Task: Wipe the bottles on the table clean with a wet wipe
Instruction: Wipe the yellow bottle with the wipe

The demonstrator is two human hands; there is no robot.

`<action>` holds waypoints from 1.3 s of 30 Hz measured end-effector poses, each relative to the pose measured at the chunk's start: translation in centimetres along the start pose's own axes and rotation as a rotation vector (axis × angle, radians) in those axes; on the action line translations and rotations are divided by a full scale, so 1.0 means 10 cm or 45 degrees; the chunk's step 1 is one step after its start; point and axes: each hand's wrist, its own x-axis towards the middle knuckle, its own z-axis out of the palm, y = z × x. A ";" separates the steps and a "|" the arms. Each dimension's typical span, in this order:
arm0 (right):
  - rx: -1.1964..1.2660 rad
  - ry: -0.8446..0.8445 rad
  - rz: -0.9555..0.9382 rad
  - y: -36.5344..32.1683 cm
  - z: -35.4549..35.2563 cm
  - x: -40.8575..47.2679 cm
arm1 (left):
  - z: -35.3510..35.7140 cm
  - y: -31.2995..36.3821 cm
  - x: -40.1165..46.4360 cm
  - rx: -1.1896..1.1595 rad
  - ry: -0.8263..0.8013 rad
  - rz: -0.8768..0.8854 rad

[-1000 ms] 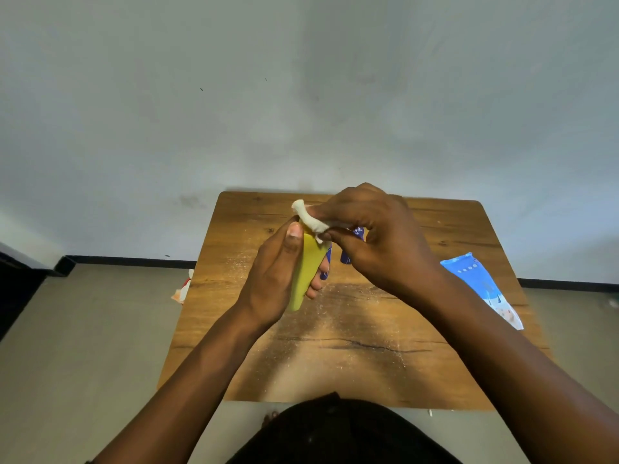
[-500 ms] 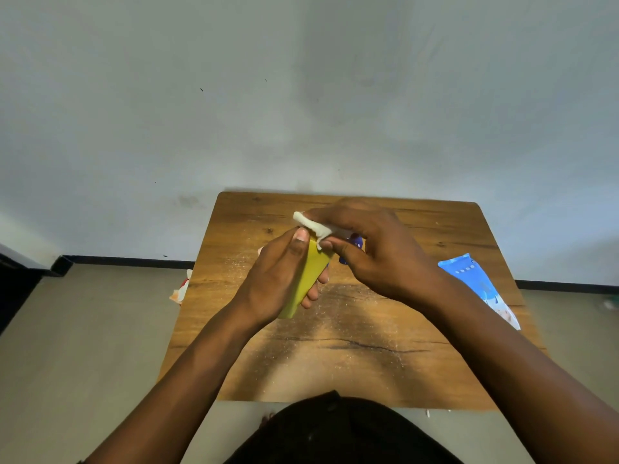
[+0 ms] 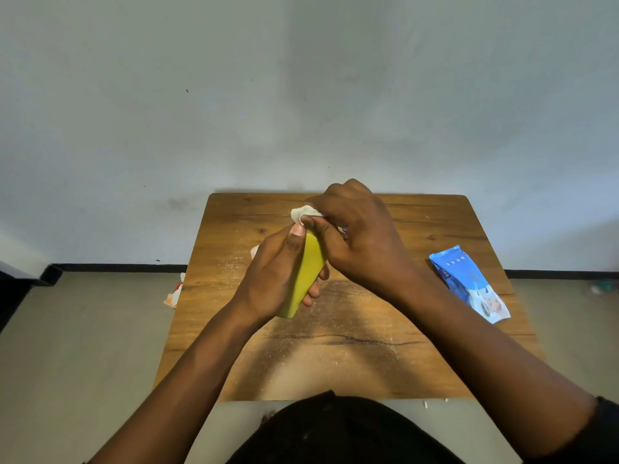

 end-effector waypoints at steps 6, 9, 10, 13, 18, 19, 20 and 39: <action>0.166 -0.110 -0.003 0.07 -0.09 -0.07 | -0.07 0.07 -0.02 -0.110 0.053 -0.035; 0.217 -0.124 0.067 0.09 -0.10 -0.08 | -0.08 0.10 -0.02 -0.147 0.048 -0.050; 0.243 -0.143 0.116 0.08 -0.10 -0.08 | -0.07 0.10 -0.02 -0.144 0.045 -0.054; 0.310 -0.101 0.218 0.02 -0.07 -0.09 | -0.05 0.08 -0.02 -0.104 0.030 -0.057; 0.429 0.120 0.409 -0.06 0.04 -0.08 | -0.04 0.04 0.00 0.009 0.040 0.000; 0.408 0.145 0.435 -0.07 0.06 -0.09 | -0.03 0.05 0.00 0.018 0.039 0.007; 0.384 0.170 0.449 -0.09 0.08 -0.09 | -0.03 0.05 0.00 0.023 0.040 0.009; 0.623 -0.111 0.404 0.02 -0.05 -0.13 | -0.15 0.05 0.10 -0.240 0.088 -0.046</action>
